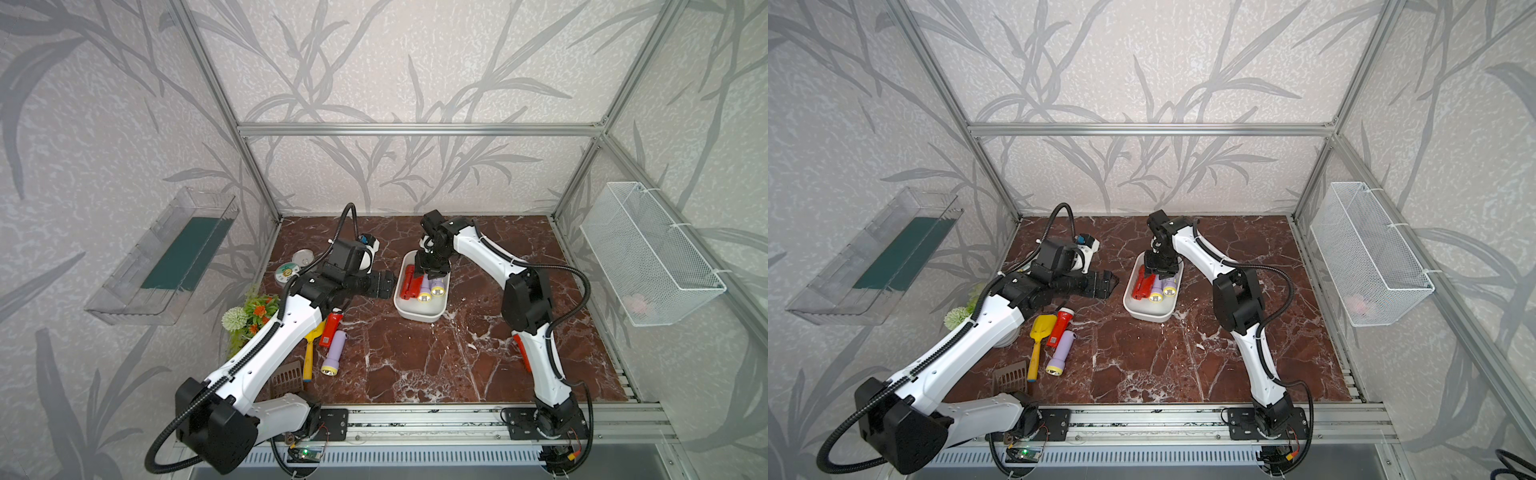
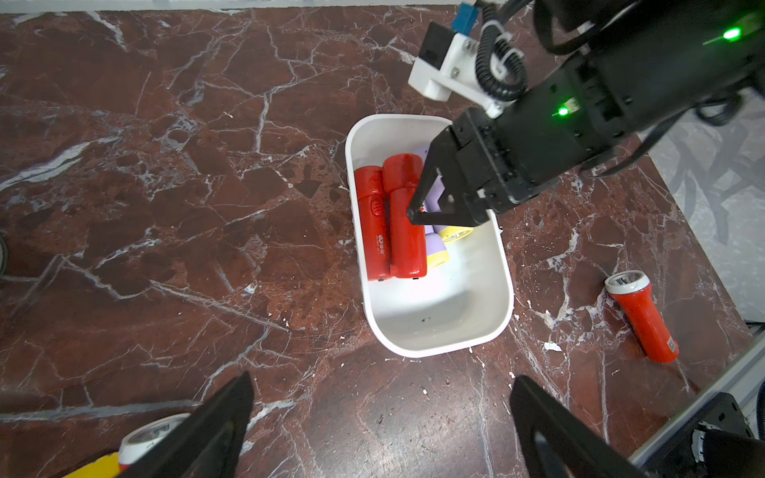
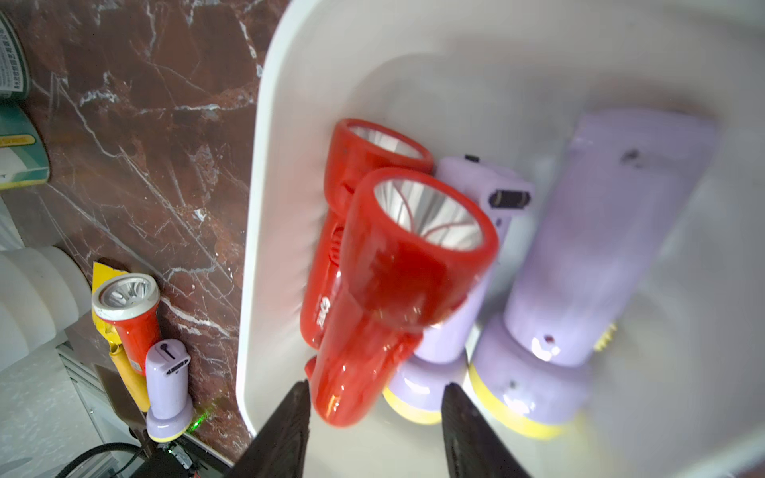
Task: Put the flashlights into the storage boxes
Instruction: Place the flashlight at the storage box, then move the flashlight at the center of the board.
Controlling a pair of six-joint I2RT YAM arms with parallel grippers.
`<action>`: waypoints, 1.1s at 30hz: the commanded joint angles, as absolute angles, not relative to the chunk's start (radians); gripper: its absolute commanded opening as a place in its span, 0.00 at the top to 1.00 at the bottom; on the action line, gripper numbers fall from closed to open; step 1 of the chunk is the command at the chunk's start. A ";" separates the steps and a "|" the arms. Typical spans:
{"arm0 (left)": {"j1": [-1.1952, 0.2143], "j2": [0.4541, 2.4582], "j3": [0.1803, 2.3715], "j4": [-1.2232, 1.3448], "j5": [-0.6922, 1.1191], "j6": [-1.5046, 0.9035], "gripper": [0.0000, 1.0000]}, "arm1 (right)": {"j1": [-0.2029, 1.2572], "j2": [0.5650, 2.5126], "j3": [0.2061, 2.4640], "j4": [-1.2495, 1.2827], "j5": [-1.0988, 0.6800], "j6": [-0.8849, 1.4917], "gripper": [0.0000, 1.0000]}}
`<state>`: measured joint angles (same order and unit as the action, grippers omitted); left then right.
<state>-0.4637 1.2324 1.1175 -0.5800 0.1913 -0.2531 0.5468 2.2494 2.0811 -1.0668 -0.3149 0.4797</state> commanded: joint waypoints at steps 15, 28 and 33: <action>-0.491 1.452 1.280 -0.468 0.400 -0.241 0.01 | 0.432 1.712 1.447 -1.058 -0.126 0.446 0.44; -0.642 1.655 1.459 -0.426 0.474 -0.252 0.01 | 0.332 1.409 1.079 -1.062 -0.025 0.498 0.38; -0.673 1.698 1.499 -0.411 0.506 -0.259 0.01 | 0.300 1.350 0.994 -1.065 -0.006 0.535 0.34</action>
